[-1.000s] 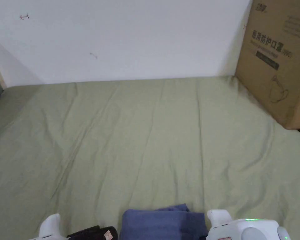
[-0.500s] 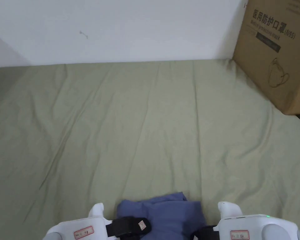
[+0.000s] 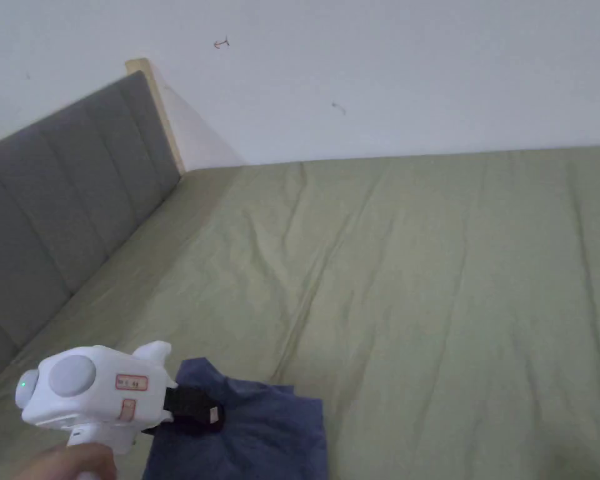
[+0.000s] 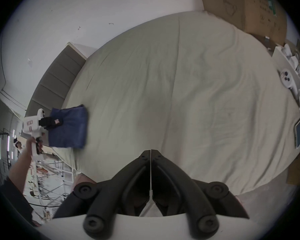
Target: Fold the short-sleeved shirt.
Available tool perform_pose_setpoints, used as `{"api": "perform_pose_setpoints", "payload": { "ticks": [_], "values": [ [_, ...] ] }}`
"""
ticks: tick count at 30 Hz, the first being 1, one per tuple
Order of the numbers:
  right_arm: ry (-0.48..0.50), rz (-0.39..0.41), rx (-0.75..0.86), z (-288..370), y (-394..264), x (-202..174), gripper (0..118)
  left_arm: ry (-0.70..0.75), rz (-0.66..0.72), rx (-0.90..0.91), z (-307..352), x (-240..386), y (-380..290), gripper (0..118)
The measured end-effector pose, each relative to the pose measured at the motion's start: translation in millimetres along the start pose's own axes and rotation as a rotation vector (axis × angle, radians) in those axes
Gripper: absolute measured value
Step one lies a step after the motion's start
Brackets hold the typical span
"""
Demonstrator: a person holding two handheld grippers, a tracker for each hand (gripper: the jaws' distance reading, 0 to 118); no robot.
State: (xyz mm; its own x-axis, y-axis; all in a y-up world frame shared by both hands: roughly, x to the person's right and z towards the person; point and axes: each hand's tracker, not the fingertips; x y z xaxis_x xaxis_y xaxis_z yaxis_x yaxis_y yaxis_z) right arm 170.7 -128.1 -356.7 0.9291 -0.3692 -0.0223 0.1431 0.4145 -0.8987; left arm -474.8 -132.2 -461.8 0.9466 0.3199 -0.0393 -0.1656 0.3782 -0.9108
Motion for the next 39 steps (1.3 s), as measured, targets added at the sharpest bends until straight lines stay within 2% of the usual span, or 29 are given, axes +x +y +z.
{"api": "perform_pose_setpoints", "payload": {
  "ticks": [3,6,7,8,9,11,14,19,21,22,23,24,25,28,30,32,36,39],
  "values": [
    [-0.022,0.008,-0.005,6,-4,-5,0,0.23,-0.041,-0.042,26,-51,20,24],
    [-0.05,0.0,-0.022,5,-5,-5,0,0.382,-0.068,-0.04,48,-73,28,26],
    [-0.054,-0.006,-0.025,6,-5,-7,0,0.4,-0.056,-0.038,55,-79,29,53],
    [-0.058,-0.01,-0.025,7,-5,-8,0,0.425,-0.045,-0.025,61,-85,30,89],
    [-0.063,-0.011,-0.022,7,-4,-8,0,0.421,-0.039,-0.012,66,-88,29,118],
    [-0.07,-0.009,-0.008,12,-2,-11,0,0.382,-0.045,0.037,83,-87,23,111],
    [-0.081,0.005,0.024,19,3,-16,0,0.352,-0.021,0.096,93,-68,21,111],
    [-0.094,0.05,0.07,35,14,-25,0,0.179,-0.139,0.225,79,36,-23,112],
    [-0.082,0.066,0.082,41,16,-30,0,0.049,-0.17,0.218,68,87,-46,106],
    [-0.078,0.073,0.091,45,16,-33,0,0.015,-0.191,0.221,58,100,-53,87],
    [-0.072,0.082,0.105,49,17,-34,0,-0.022,-0.22,0.231,51,125,-64,59],
    [-0.065,0.091,0.12,53,17,-37,0,-0.054,-0.243,0.24,45,148,-74,26],
    [-0.053,0.099,0.142,59,17,-40,0,-0.101,-0.228,0.26,40,169,-85,2],
    [-0.018,0.129,0.24,76,17,-44,0,-0.243,-0.229,0.4,45,240,-117,2],
    [-0.011,0.144,0.346,93,15,-50,0,-0.141,-0.309,0.572,59,269,-125,2],
    [-0.017,0.174,0.5,109,12,-52,0,-0.13,-0.353,0.71,69,293,-134,2],
    [-0.065,0.254,0.892,129,-11,-51,0,-0.031,-0.367,0.944,77,320,-144,2],
    [-0.156,0.245,0.974,130,-17,-51,0,0.115,-0.36,1.102,81,333,-157,2]
  ]
}}
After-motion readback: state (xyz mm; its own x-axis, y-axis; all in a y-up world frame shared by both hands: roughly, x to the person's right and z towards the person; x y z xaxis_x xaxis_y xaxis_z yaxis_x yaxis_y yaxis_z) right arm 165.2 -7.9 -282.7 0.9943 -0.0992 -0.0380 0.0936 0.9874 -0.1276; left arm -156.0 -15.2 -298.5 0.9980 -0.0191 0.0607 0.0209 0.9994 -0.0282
